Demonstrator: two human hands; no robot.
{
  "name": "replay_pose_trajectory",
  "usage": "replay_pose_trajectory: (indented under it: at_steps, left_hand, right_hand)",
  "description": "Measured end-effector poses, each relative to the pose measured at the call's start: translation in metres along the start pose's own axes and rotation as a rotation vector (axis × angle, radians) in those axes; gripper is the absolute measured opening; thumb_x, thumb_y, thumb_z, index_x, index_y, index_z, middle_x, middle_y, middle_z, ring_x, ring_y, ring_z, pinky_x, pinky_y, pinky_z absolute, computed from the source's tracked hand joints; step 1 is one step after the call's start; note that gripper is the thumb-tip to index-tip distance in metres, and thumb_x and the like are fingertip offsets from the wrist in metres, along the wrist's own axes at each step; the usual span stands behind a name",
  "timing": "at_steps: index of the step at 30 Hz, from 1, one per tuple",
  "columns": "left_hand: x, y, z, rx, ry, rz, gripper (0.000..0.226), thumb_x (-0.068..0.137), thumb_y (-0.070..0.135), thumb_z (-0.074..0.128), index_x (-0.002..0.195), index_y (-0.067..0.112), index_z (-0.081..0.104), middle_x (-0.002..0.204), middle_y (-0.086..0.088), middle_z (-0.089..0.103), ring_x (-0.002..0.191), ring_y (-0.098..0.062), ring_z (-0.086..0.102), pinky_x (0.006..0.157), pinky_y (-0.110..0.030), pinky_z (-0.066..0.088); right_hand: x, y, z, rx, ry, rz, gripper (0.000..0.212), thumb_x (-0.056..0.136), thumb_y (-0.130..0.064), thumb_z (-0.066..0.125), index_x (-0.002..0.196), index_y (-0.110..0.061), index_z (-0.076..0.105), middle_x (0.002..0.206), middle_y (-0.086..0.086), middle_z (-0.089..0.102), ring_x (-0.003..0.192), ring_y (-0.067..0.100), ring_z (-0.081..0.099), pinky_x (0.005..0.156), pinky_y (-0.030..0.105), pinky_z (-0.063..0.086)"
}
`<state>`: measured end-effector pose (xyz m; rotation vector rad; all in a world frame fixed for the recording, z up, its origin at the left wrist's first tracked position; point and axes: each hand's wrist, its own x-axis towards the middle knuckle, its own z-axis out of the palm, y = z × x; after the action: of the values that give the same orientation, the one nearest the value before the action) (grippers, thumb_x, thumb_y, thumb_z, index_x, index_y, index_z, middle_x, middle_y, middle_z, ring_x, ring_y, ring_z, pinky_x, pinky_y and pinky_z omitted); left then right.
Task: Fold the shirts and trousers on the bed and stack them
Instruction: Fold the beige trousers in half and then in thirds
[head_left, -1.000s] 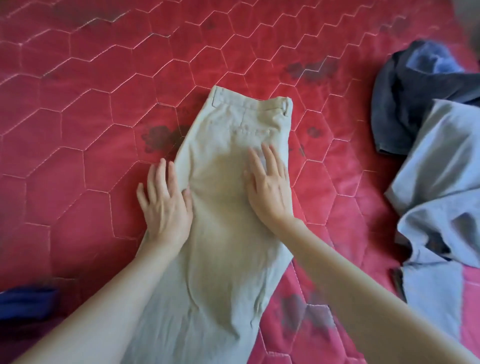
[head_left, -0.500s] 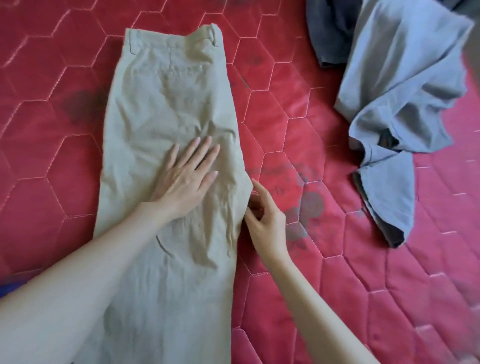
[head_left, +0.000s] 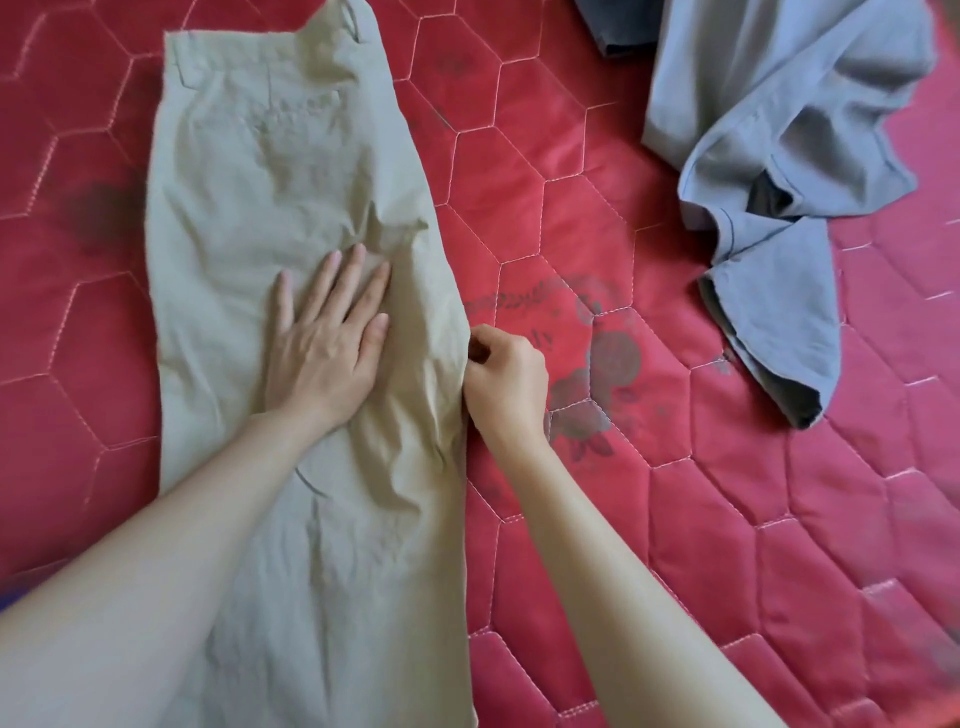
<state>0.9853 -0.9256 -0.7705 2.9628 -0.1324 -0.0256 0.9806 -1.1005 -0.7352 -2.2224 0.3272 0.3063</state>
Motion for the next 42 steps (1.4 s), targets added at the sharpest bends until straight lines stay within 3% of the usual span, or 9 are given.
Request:
replay_pose_trajectory:
  at_steps: [8,12,16,20,22,24,27,33,42]
  left_hand:
    - [0.001,-0.004,0.007,0.044,0.022,-0.029,0.057,0.098,0.04,0.021,0.153,0.025,0.025,0.161,-0.004,0.02,0.148,-0.022,0.017,0.117,-0.053,0.01]
    - [0.002,-0.005,0.009,0.054,0.0,-0.02,0.057,0.098,0.042,0.022,0.152,0.024,0.026,0.161,-0.005,0.021,0.148,-0.024,0.018,0.116,-0.054,0.01]
    - [0.002,0.001,0.001,0.016,-0.055,-0.052,0.062,0.096,0.048,0.017,0.152,0.024,0.028,0.161,-0.006,0.017,0.149,-0.025,0.014,0.117,-0.055,0.005]
    - [0.01,0.025,-0.017,-0.149,-0.115,-0.098,0.072,0.088,0.064,0.012,0.153,0.033,0.021,0.163,-0.001,0.006,0.15,-0.028,0.001,0.114,-0.061,-0.002]
    - [0.018,0.047,-0.03,-0.289,-0.108,-0.124,0.081,0.08,0.071,0.025,0.149,0.03,0.035,0.162,-0.003,0.013,0.148,-0.031,0.008,0.115,-0.057,0.005]
    - [0.023,0.073,-0.043,-0.336,-0.034,-0.104,0.076,0.074,0.067,0.048,0.131,0.019,0.059,0.153,-0.007,0.035,0.136,-0.033,0.034,0.111,-0.047,0.027]
    - [0.02,0.101,-0.053,-0.186,-0.018,-0.047,0.046,0.071,0.044,0.071,0.111,0.02,0.068,0.127,0.002,0.053,0.109,-0.027,0.05,0.083,-0.039,0.045]
    - [0.014,0.087,-0.06,-0.183,0.015,-0.019,0.029,0.076,-0.003,0.063,0.1,0.01,0.071,0.099,-0.01,0.061,0.086,-0.036,0.059,0.065,-0.045,0.049]
    - [-0.002,0.047,-0.05,-0.782,0.206,-0.375,0.03,0.08,0.012,0.074,0.073,0.039,0.064,0.065,0.021,0.064,0.059,0.005,0.057,0.064,-0.002,0.04]
  right_hand:
    - [0.002,0.043,-0.05,0.3,0.323,0.147,0.014,0.088,-0.02,0.065,0.077,-0.018,0.073,0.06,-0.002,0.068,0.057,0.013,0.066,0.066,0.036,0.053]
    - [0.004,0.053,-0.066,0.34,0.058,0.096,0.016,0.085,-0.01,0.068,0.082,-0.026,0.071,0.066,-0.003,0.07,0.056,0.008,0.064,0.055,0.023,0.05]
    - [-0.008,0.035,-0.038,0.276,-0.108,0.054,0.01,0.087,-0.022,0.067,0.088,-0.028,0.075,0.076,-0.006,0.074,0.069,0.007,0.068,0.073,0.038,0.056]
    - [-0.015,0.014,-0.018,0.261,-0.094,0.122,0.019,0.085,-0.033,0.063,0.101,-0.032,0.071,0.089,-0.019,0.072,0.087,-0.001,0.065,0.085,0.034,0.052]
    - [-0.016,0.006,-0.011,0.311,-0.04,0.175,0.02,0.082,-0.034,0.064,0.101,-0.034,0.067,0.087,-0.021,0.07,0.083,-0.002,0.064,0.08,0.031,0.052]
    - [-0.016,0.001,-0.008,0.292,-0.017,0.206,0.02,0.082,-0.029,0.064,0.102,-0.031,0.064,0.084,-0.015,0.069,0.08,0.006,0.063,0.071,0.031,0.047]
    - [-0.014,-0.001,-0.008,0.213,0.02,0.222,0.015,0.085,-0.025,0.058,0.096,-0.027,0.068,0.086,-0.005,0.071,0.082,0.017,0.063,0.066,0.03,0.041]
    - [-0.016,0.007,-0.008,0.208,0.039,0.195,0.011,0.079,-0.027,0.067,0.089,-0.027,0.072,0.08,-0.011,0.072,0.08,0.009,0.066,0.076,0.033,0.051]
    - [-0.014,0.009,0.0,0.045,0.1,0.162,0.005,0.081,-0.027,0.063,0.086,-0.025,0.062,0.084,-0.009,0.065,0.082,0.016,0.061,0.069,0.034,0.045]
